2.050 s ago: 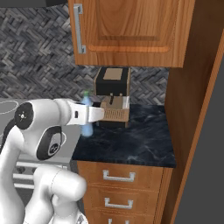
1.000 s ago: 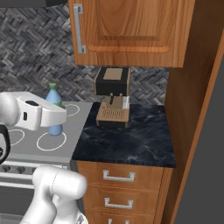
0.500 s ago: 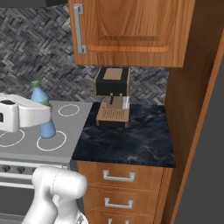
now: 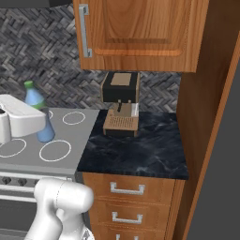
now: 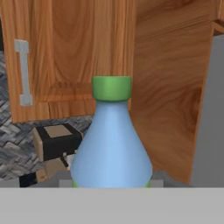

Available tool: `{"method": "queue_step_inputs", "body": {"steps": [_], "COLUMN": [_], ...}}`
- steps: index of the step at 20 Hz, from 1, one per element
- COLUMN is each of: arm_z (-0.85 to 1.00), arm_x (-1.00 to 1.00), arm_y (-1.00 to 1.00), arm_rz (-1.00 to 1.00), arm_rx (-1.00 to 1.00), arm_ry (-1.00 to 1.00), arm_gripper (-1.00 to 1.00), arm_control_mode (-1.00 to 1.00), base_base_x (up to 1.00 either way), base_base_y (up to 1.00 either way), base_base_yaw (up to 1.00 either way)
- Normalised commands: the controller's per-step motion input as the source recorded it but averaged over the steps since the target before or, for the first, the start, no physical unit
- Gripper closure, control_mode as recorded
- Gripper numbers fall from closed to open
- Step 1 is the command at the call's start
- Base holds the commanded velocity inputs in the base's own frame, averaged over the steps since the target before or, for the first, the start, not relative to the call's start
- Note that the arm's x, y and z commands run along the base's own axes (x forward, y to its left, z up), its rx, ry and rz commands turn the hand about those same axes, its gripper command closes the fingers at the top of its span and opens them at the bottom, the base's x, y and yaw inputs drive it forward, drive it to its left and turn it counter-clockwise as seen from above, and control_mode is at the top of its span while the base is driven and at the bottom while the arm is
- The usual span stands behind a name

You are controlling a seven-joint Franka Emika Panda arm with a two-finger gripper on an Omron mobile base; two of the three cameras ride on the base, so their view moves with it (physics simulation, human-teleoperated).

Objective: Take the bottled waters from the counter and place them in the freezer to freeze. Close the freezer door after placing the bottles.

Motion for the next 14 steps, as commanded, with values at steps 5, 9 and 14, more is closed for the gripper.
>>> {"method": "queue_step_inputs", "body": {"steps": [5,9,14], "arm_z": [-0.09,0.00,0.00], "arm_x": [0.00,0.00,0.00], "arm_y": [0.00,0.00,0.00], "arm_rz": [-0.02,0.00,0.00], "arm_rx": [0.00,0.00,0.00], "arm_ry": [-0.01,0.00,0.00], "arm_gripper": [1.00,1.00,1.00], "arm_control_mode": [-1.00,-1.00,-1.00], "base_base_x": [0.00,0.00,0.00], "base_base_y": [0.00,0.00,0.00], "base_base_yaw": [0.00,0.00,0.00]}}
